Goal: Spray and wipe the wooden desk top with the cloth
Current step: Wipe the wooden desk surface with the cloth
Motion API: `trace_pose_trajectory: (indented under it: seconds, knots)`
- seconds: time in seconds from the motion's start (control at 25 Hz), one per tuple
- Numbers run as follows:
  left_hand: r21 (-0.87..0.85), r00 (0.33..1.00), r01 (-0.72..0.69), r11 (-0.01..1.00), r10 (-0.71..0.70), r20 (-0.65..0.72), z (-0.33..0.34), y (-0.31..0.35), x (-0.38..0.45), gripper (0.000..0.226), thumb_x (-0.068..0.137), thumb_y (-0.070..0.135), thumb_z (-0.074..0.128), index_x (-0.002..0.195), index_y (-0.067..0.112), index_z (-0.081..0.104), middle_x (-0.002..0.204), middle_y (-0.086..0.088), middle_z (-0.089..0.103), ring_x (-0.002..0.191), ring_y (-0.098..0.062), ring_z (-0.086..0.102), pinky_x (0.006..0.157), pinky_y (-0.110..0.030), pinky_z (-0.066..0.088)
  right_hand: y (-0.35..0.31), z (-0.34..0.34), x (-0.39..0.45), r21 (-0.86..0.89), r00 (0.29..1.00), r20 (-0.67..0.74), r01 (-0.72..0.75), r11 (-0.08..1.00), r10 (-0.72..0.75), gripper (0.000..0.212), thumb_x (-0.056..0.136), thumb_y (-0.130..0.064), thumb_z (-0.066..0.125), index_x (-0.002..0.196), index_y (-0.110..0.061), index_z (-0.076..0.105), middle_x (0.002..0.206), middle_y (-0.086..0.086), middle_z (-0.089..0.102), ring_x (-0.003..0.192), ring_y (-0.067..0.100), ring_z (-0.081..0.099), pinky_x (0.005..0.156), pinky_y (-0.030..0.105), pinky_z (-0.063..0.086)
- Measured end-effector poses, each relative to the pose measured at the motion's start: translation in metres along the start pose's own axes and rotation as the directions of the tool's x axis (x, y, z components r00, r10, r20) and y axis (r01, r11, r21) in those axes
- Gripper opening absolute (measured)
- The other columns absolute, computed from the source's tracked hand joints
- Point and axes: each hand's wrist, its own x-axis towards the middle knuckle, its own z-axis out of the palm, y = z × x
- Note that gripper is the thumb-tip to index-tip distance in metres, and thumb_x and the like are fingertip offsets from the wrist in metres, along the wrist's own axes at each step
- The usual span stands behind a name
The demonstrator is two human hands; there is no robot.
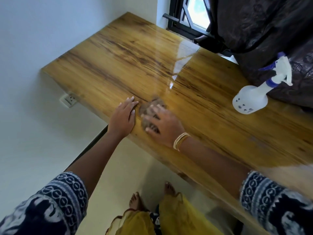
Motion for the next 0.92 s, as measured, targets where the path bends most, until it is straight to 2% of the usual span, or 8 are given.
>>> trace_pose_trajectory:
  seconds: [0.12,0.2,0.32,0.4,0.48,0.68,0.84,0.92]
  knots:
    - [0.024,1.000,-0.016,1.000,0.016,0.018,-0.004,-0.010,0.002,0.042,0.099,0.017,0.037,0.139,0.016,0.049,0.152,-0.004,0.042,0.144,-0.019,0.032,0.117,-0.043,0.026,0.021,-0.011,0.003,-0.005,0.882,0.113,0.461,0.888,-0.457,0.051,0.093,-0.056,0.047,0.142,-0.038,0.047,0.151,0.008,0.043,0.137,0.027,0.041,0.109,0.039,0.036]
    - [0.042,1.000,-0.005,0.999,0.003,0.025,-0.006,-0.012,0.005,0.045,0.099,0.020,0.034,0.142,0.019,0.047,0.153,-0.002,0.040,0.144,-0.017,0.030,0.117,-0.043,0.026,0.066,-0.016,0.028,-0.078,0.882,0.137,0.464,0.882,-0.452,0.052,0.092,-0.056,0.047,0.141,-0.040,0.046,0.151,0.003,0.044,0.132,0.023,0.047,0.103,0.036,0.042]
    - [0.088,1.000,0.005,0.996,-0.007,0.017,-0.007,-0.010,0.004,0.045,0.100,0.019,0.032,0.143,0.022,0.044,0.154,0.001,0.038,0.145,-0.014,0.028,0.118,-0.040,0.023,0.147,-0.022,0.061,-0.064,0.984,-0.003,-0.178,0.982,0.178,0.051,0.091,-0.057,0.044,0.141,-0.043,0.044,0.150,0.006,0.041,0.132,0.028,0.045,0.100,0.042,0.046]
    - [0.089,1.000,0.022,0.996,-0.023,0.012,-0.008,-0.008,0.004,0.044,0.100,0.016,0.034,0.143,0.023,0.044,0.154,0.002,0.037,0.145,-0.012,0.027,0.119,-0.038,0.021,0.173,-0.023,0.076,0.064,0.734,-0.018,-0.677,0.733,0.679,0.054,0.094,-0.054,0.040,0.146,-0.037,0.038,0.157,0.011,0.028,0.143,0.032,0.026,0.112,0.047,0.032]
    - [0.093,1.000,0.027,0.995,-0.028,0.008,-0.009,-0.008,0.005,0.043,0.100,0.016,0.035,0.142,0.024,0.044,0.154,0.003,0.037,0.145,-0.012,0.027,0.118,-0.037,0.021,0.156,-0.023,0.094,0.051,0.563,-0.016,-0.825,0.563,0.827,0.057,0.096,-0.053,0.036,0.150,-0.034,0.033,0.160,0.014,0.020,0.147,0.034,0.016,0.117,0.048,0.022]
    - [0.111,1.000,0.015,0.994,-0.016,0.011,-0.011,-0.006,0.005,0.042,0.100,0.018,0.035,0.140,0.022,0.046,0.152,0.001,0.039,0.142,-0.015,0.032,0.117,-0.040,0.025,0.046,0.003,0.105,-0.031,0.964,0.002,-0.266,0.963,0.267,0.055,0.095,-0.056,0.041,0.146,-0.035,0.040,0.155,0.016,0.033,0.143,0.037,0.028,0.112,0.048,0.031]
    - [0.120,1.000,0.019,0.993,-0.021,0.013,-0.012,-0.006,0.005,0.041,0.100,0.019,0.034,0.139,0.021,0.046,0.153,0.001,0.039,0.142,-0.015,0.032,0.117,-0.039,0.024,0.056,-0.004,0.098,0.021,0.980,0.084,0.180,0.984,-0.181,0.052,0.093,-0.056,0.046,0.142,-0.038,0.046,0.154,0.008,0.038,0.140,0.032,0.036,0.107,0.045,0.037]
    - [0.127,1.000,0.023,0.992,-0.025,0.008,-0.011,-0.006,0.005,0.040,0.101,0.016,0.035,0.139,0.021,0.045,0.153,0.002,0.037,0.143,-0.013,0.029,0.118,-0.038,0.023,0.099,-0.008,0.099,0.006,1.000,0.015,0.002,1.000,-0.002,0.051,0.091,-0.055,0.046,0.139,-0.038,0.049,0.152,0.008,0.041,0.137,0.031,0.040,0.105,0.047,0.041]
